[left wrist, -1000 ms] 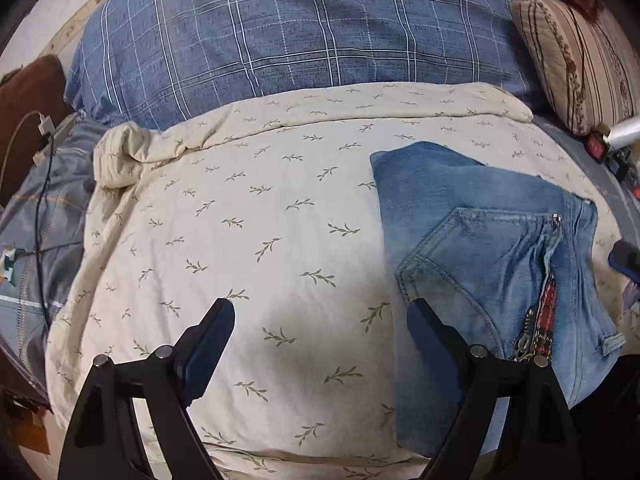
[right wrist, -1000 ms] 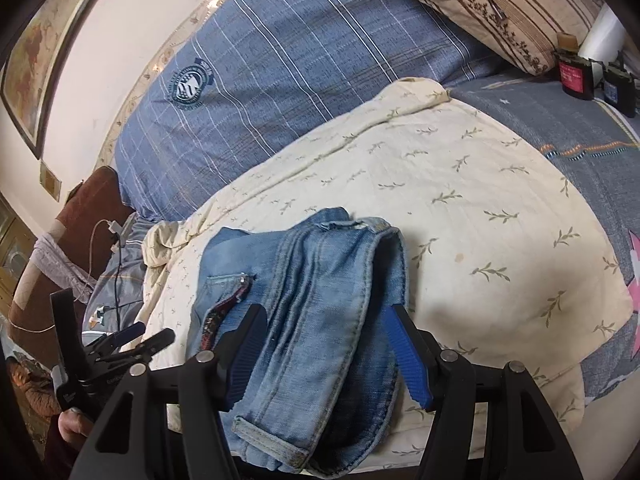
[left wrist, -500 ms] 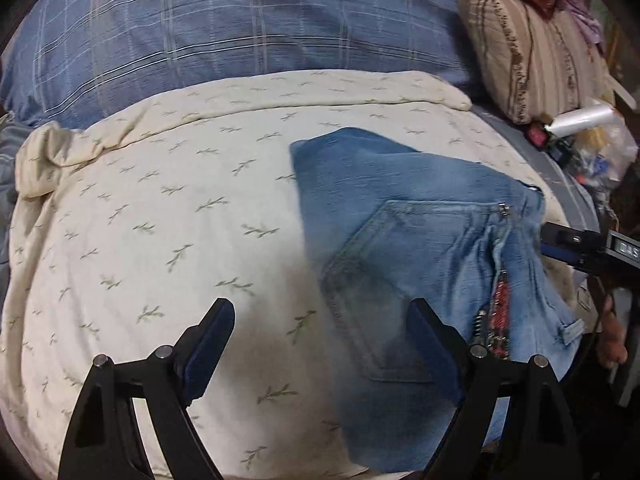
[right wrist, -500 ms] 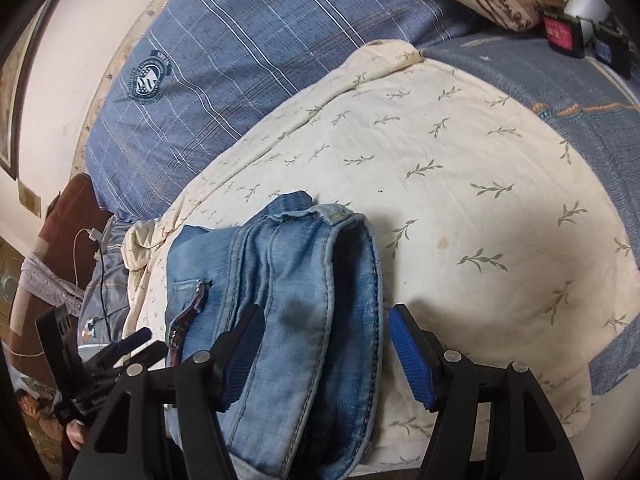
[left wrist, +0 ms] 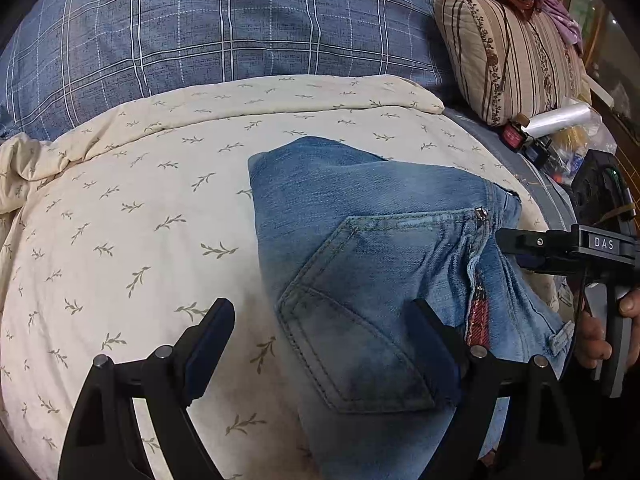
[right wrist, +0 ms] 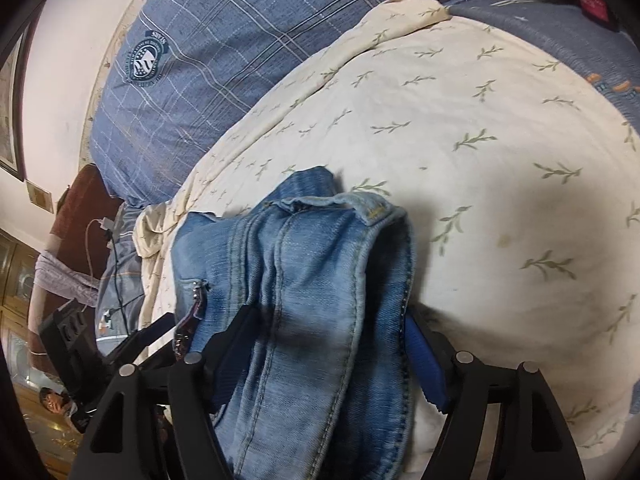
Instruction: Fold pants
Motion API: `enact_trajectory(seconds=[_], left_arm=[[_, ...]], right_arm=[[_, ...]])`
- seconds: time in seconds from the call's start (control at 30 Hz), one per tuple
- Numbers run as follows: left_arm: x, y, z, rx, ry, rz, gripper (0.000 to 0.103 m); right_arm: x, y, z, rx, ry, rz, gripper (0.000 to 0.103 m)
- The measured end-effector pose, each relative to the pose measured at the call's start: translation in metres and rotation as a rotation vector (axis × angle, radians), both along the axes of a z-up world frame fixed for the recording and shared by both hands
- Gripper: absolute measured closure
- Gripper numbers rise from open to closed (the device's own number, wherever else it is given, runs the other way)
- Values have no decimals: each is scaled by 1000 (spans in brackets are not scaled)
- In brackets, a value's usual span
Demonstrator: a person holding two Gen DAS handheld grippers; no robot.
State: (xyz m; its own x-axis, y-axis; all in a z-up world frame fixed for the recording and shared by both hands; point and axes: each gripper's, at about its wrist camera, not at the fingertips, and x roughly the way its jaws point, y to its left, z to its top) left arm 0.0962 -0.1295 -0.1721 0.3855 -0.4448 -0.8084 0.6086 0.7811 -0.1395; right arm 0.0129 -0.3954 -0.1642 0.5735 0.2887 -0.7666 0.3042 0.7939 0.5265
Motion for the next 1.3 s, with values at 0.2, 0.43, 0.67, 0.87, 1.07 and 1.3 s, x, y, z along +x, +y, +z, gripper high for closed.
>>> enact_trajectory(seconds=[0.2,0.43,0.67,0.87,1.07,1.3], left_arm=[[2,-6,0,15,-20,-16,15],[5,-12,-1,35,-24,-28,15],[11,-19,-4,26,-12,-23,15],[15,-24,-6,-2,-3,-10,14],[18,-17,-8,-73,38,-7,26],[15,-11,-1,-87,18,7,51]], right_arm=[[6,10,2,15,-22,45,23],[13,15,1,5,-13,59,19],[15,14,0,19,-13,64,19],[16,12,-1,31,-25,86,19],[17,16,0,75,-51,117,26],[16,24,2,12,-52,137,38]])
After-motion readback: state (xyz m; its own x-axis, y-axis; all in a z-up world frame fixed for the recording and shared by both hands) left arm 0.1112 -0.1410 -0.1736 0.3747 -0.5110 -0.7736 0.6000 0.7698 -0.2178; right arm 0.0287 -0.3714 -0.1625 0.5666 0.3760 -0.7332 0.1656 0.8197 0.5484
